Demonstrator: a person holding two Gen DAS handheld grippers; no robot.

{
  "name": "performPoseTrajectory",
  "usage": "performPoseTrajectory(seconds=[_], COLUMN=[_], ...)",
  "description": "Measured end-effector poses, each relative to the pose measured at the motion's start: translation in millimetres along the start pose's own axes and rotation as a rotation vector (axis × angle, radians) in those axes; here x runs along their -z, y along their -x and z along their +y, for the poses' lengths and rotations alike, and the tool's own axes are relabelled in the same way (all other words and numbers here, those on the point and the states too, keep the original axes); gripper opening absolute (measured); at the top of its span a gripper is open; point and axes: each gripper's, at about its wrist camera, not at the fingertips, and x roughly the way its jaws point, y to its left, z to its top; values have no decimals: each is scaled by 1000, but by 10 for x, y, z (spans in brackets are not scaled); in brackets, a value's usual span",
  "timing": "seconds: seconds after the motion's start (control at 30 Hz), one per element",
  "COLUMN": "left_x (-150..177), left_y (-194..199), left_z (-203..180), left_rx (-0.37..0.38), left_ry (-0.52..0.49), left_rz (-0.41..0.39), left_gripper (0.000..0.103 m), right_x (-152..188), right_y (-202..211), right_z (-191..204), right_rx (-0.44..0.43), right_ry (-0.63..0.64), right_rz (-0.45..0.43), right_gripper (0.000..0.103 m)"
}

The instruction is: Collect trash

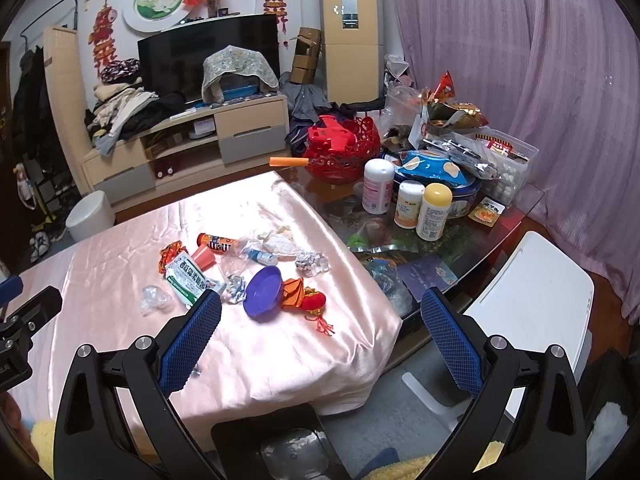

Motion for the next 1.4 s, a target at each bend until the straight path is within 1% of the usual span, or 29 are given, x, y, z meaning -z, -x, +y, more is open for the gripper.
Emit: performPoseTrajectory(seconds=[0.13,0.27,0.33,0.43,0.5,0.57,0.67,0.7,0.87,0.97,1.1,1.17,1.2,1.33,1.4], left_x=[1,47,85,175,249,337,466,511,700,771,810,816,818,834,844], left_y=[-40,-145,-231,-395,-519,-637,-804,-845,-1094,-1253,-1460,-1577,-1629,-1800,-1861], left_z=[37,57,74,107,101,60,-35,-59,-142,-170,-247,-266,-273,-314,-329], left_rx=[3,-13,-12,9,25,36,47,53,92,122,108,99,95,92,96], left_ry=[13,4,8,30,30,7,-46,-54,-65,-48,-63,-61,-60,-64,-64], left_rz=[9,22,40,83,119,154,200,213,291,333,366,383,393,421,433], left_gripper=[95,95,95,95,95,95,95,95,95,95,95,91,90,80,76], right_x=[-28,2,33,110,163,220,298,324,453,526,560,546,538,527,529], right_y=[-37,-95,-155,-260,-357,-474,-695,-757,-999,-1186,-1404,-1496,-1534,-1727,-1812], right_z=[-70,-84,-118,-121,-147,-183,-248,-270,-275,-301,-302,-290,-277,-262,-251], right_rx=[3,9,10,47,37,14,-81,-105,-84,-74,-92,-98,-102,-125,-122], right_ry=[-18,18,23,61,54,38,-9,-28,-34,-37,-23,-3,7,30,51], right_rz=[-8,-26,-22,-27,5,48,160,184,224,275,306,306,308,326,332], right_gripper=[100,100,100,100,100,100,100,100,100,100,100,100,99,74,68])
